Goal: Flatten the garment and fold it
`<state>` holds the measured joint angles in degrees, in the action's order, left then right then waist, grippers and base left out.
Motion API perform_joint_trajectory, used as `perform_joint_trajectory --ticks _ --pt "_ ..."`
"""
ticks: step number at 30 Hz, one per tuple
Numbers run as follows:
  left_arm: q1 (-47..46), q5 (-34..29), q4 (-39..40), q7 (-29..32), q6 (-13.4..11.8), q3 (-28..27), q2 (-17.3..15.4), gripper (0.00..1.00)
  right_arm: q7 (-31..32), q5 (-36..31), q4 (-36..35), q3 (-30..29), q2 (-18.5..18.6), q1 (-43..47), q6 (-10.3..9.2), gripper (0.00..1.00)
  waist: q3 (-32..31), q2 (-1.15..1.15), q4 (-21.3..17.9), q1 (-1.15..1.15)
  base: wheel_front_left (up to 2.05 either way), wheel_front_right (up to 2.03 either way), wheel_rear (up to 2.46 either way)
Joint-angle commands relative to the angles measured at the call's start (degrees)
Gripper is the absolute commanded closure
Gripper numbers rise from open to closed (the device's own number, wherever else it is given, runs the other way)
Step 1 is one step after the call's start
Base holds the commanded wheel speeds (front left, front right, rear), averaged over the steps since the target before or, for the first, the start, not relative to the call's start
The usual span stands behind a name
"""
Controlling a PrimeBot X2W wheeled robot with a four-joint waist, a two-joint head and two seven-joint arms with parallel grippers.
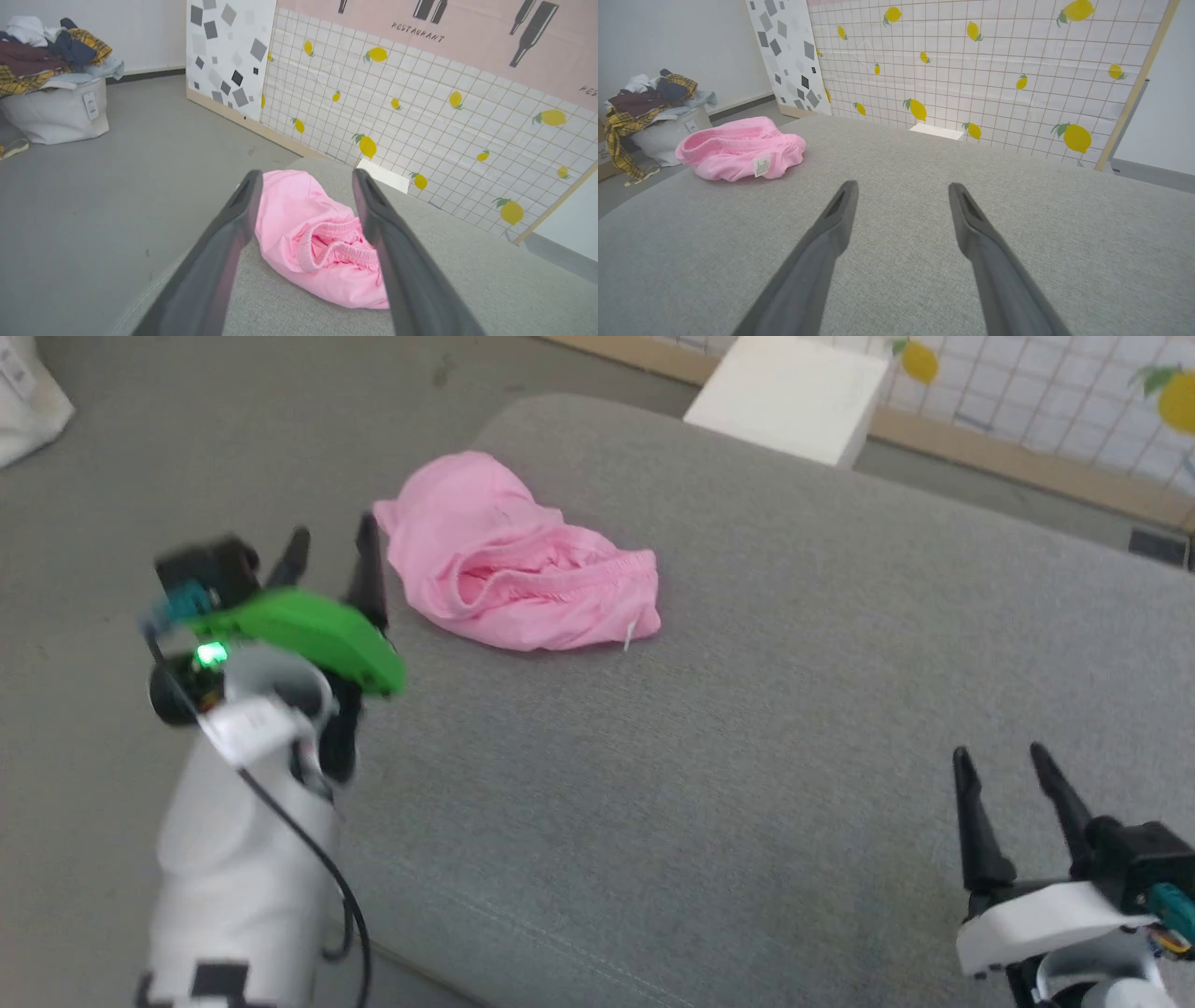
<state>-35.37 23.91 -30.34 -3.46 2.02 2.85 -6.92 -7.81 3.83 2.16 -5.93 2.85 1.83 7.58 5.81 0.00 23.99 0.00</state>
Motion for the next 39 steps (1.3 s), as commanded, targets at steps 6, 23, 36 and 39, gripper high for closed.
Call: perform_joint_trajectory --ticks 6,23,36,39 --pt "-12.34 5.21 -7.46 12.3 0.93 -2.57 -3.44 0.0 2.21 -1.73 -4.6 -1.53 0.03 -2.15 -0.09 0.0 11.04 0.0 -9.05 0.0 0.0 0.0 0.0" --pt "-19.43 8.39 -13.28 41.1 -9.46 -1.42 -3.48 0.0 2.5 -1.97 -8.79 -4.52 0.03 -3.42 -0.09 0.0 21.17 0.0 -12.44 0.0 0.0 0.0 0.0" --pt "-15.17 9.89 -6.65 36.61 -8.58 -2.4 -2.71 1.0 2.86 -2.29 -8.39 -4.39 0.04 -3.99 -0.09 0.0 19.94 0.0 -11.1 0.0 0.0 0.0 0.0" --pt "-15.8 10.33 -4.48 31.68 -6.39 -3.26 -3.21 1.0 2.26 -1.7 -6.88 -3.5 0.03 -4.22 -0.09 0.0 17.4 0.0 -11.36 0.0 0.0 0.0 0.0"
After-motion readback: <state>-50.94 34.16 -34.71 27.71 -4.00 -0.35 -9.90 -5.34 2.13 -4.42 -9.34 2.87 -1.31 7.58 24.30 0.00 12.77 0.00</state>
